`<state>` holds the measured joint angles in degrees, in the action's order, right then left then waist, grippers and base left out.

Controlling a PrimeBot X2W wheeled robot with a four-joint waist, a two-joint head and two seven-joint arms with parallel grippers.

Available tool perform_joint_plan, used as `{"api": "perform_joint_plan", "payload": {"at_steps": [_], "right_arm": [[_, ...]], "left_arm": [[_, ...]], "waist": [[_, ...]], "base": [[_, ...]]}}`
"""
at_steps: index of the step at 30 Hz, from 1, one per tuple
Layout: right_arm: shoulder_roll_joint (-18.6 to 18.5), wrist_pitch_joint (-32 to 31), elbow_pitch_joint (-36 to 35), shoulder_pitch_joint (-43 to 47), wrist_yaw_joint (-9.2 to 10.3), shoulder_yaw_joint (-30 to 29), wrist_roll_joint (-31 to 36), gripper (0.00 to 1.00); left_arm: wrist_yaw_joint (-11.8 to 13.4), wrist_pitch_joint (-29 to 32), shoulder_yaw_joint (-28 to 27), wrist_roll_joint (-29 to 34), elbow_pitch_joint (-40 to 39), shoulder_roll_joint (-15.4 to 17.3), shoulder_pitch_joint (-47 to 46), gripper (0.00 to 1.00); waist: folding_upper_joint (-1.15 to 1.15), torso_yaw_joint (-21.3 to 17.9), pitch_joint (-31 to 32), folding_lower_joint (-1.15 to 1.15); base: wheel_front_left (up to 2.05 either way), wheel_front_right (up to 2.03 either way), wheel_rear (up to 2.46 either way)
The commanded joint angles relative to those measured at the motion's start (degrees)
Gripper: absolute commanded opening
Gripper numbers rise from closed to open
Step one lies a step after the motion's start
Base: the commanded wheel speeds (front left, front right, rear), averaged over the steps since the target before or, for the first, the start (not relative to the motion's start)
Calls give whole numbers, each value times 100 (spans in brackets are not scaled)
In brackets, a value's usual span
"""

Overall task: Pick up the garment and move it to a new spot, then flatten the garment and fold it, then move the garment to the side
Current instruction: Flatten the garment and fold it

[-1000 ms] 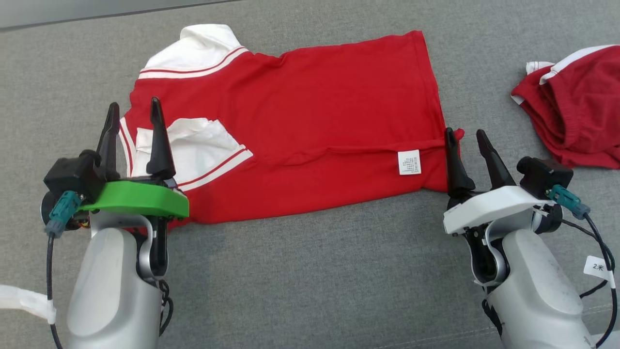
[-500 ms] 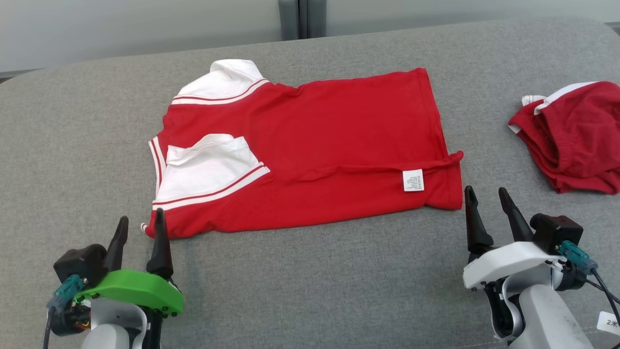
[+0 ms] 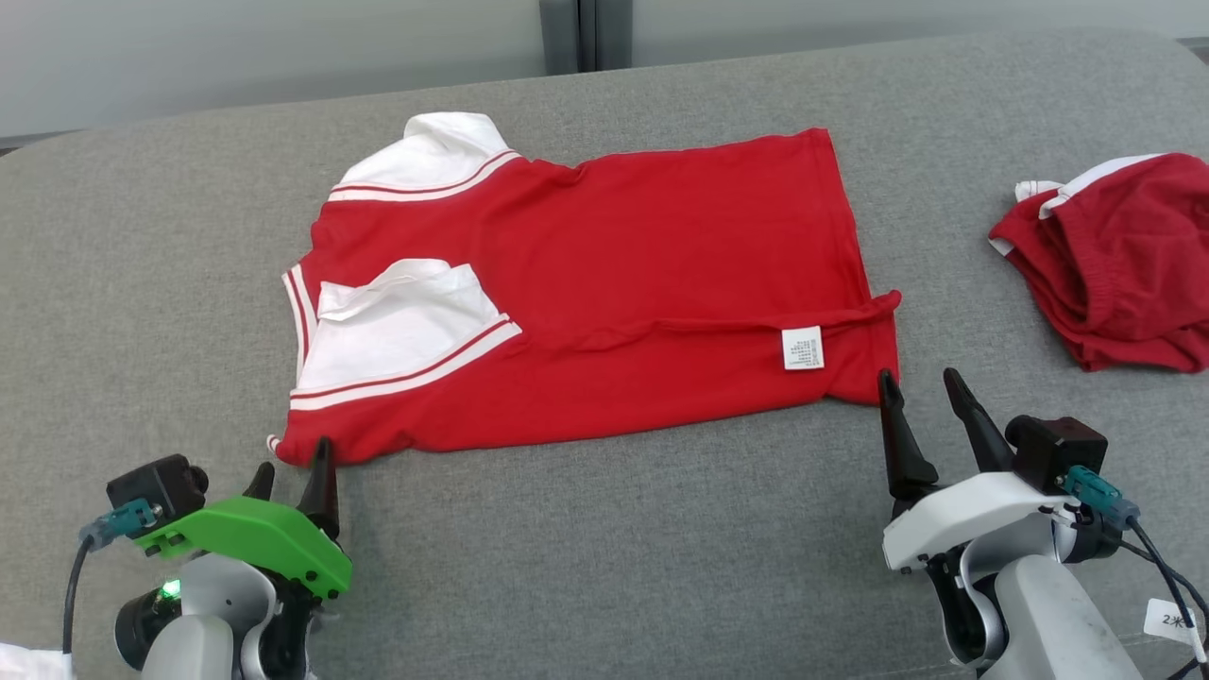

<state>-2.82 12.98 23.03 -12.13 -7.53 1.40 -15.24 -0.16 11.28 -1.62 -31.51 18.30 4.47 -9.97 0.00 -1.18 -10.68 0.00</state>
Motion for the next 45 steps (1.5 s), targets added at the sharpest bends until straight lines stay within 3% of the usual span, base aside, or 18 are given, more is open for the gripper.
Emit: {"api": "perform_joint_plan", "payload": {"at_steps": [1,3,4,5,6,8,9,10,11,24,25,26,27,28,36,40,45], "right_arm": [[-16,-22,7,-65,10,25,28,100],[-15,-27,42,-102,10,51,31,100],[-15,-41,60,-129,10,72,31,100],[-14,-53,82,-155,10,98,22,100],[-14,-65,112,-179,10,122,14,100],[-16,-108,195,-251,10,175,5,100],[-16,-140,253,-289,10,190,20,100],[-15,-179,310,-319,10,196,30,100],[-16,-213,383,-357,10,173,26,100],[-15,-307,1310,-865,10,138,-111,100],[-15,-311,1387,-915,10,166,-124,91],[-15,-305,1446,-953,10,188,-137,49],[-14,-316,1521,-990,10,216,-149,33],[-14,-316,1570,-1030,10,227,-160,0],[-17,-273,1365,-1010,10,115,-149,0],[-19,-494,631,-677,10,-64,-79,0],[-17,-1204,-826,252,10,-295,-9,0]], "left_arm": [[31,47,-32,-50,48,8,-104,100],[87,114,-83,-136,146,3,-179,100],[129,128,-118,-172,185,-1,-221,94],[153,119,-154,-204,231,-5,-260,64],[166,93,-186,-260,267,-13,-292,47],[174,59,-254,-366,343,-40,-345,35],[175,56,-257,-400,370,-46,-375,24],[167,42,-248,-417,395,-48,-398,4],[144,26,-229,-430,414,-52,-418,0],[26,-194,-156,-532,294,-63,-407,0],[22,-210,-150,-536,279,-64,-397,0],[17,-225,-146,-538,263,-64,-390,0],[14,-247,-143,-532,239,-59,-381,0],[3,-257,-138,-526,213,-53,-376,0],[-61,-433,-153,-503,-311,6,-150,0],[-58,-381,-75,-457,-974,9,180,0],[81,-159,44,-514,-2069,-29,1021,0]], "waist": [[0,-54,-66,0],[0,-78,-108,0],[0,-94,-137,0],[0,-107,-160,0],[0,-115,-178,0],[0,-124,-210,0],[0,-124,-228,0],[0,-122,-241,0],[0,-116,-257,0],[0,31,-373,0],[0,37,-377,0],[0,41,-378,0],[0,46,-376,0],[0,50,-374,0],[0,64,-220,0],[0,81,-137,0],[0,84,-86,0]], "base": [[0,0,0],[0,0,0],[0,0,0],[0,0,0],[0,0,0],[0,0,0],[0,0,0],[0,0,0],[0,0,0],[0,0,0],[0,0,0],[0,0,0],[0,0,0],[0,0,0],[0,0,0],[0,0,0],[0,0,0]]}}
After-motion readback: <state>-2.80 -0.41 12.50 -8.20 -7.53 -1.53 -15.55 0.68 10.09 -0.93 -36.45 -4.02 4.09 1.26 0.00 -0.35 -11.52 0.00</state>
